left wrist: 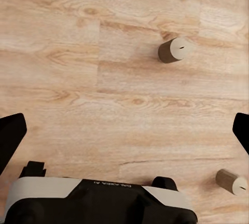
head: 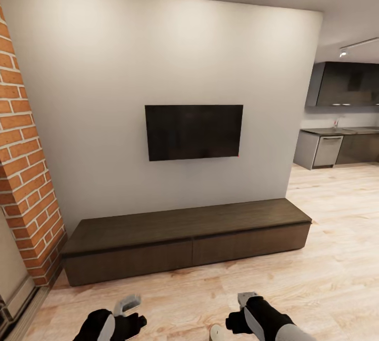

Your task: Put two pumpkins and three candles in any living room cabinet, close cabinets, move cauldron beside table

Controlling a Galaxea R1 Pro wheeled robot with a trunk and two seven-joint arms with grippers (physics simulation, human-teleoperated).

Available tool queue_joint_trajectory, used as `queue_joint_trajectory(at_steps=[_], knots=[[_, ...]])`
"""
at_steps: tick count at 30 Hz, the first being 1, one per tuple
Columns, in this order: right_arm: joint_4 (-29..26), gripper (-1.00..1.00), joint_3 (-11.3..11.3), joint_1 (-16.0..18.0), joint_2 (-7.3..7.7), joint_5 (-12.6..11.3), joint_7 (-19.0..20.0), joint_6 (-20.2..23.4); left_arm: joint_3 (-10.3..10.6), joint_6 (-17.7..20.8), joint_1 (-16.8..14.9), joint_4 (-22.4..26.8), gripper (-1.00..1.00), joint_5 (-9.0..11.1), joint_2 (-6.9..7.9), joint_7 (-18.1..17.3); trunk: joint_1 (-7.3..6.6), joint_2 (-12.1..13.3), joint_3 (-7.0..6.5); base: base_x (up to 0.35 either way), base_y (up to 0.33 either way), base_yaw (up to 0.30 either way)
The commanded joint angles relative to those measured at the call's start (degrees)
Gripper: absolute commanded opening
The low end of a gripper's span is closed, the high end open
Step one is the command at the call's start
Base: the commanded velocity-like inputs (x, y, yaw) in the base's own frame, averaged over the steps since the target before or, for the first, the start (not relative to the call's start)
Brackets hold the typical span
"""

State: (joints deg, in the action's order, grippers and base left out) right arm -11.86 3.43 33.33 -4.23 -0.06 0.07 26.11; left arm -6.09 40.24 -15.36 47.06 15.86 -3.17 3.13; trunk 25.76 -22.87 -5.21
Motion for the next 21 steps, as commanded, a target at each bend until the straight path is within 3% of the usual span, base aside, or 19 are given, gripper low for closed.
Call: queue_joint_trajectory(at_steps=[1,4,11,15,21], knots=[[-0.1,1.0,0.4,0.2,-0.29,0.0,0.0,0.5,-0.2,0.7,-0.5,0.1,1.0,0.6,-0.15,0.9,0.02,0.0,0.04,0.0,0.0,0.0],[0.0,1.0,0.4,1.0,-1.76,0.1,-0.2,1.5,-0.2,3.4,-3.2,0.1,1.0,0.7,-0.43,2.5,0.02,0.0,0.04,0.0,0.0,0.0],[0.0,1.0,0.4,2.6,-3.16,0.0,-0.3,2.1,-0.2,9.5,-8.1,0.3,1.0,1.3,-0.91,3.2,0.02,0.0,0.04,0.0,0.0,0.0],[-0.2,1.0,0.3,4.0,-3.5,-0.1,-0.3,2.2,-0.2,12.7,-11.3,2.5,1.0,1.4,-2.39,3.3,0.02,0.0,0.04,0.0,0.0,0.0],[-0.3,1.0,0.3,5.1,-3.48,-0.3,-0.3,2.2,-0.2,16.7,-12.5,6.7,1.0,1.4,-2.94,3.4,0.02,0.0,0.04,0.0,0.0,0.0]])
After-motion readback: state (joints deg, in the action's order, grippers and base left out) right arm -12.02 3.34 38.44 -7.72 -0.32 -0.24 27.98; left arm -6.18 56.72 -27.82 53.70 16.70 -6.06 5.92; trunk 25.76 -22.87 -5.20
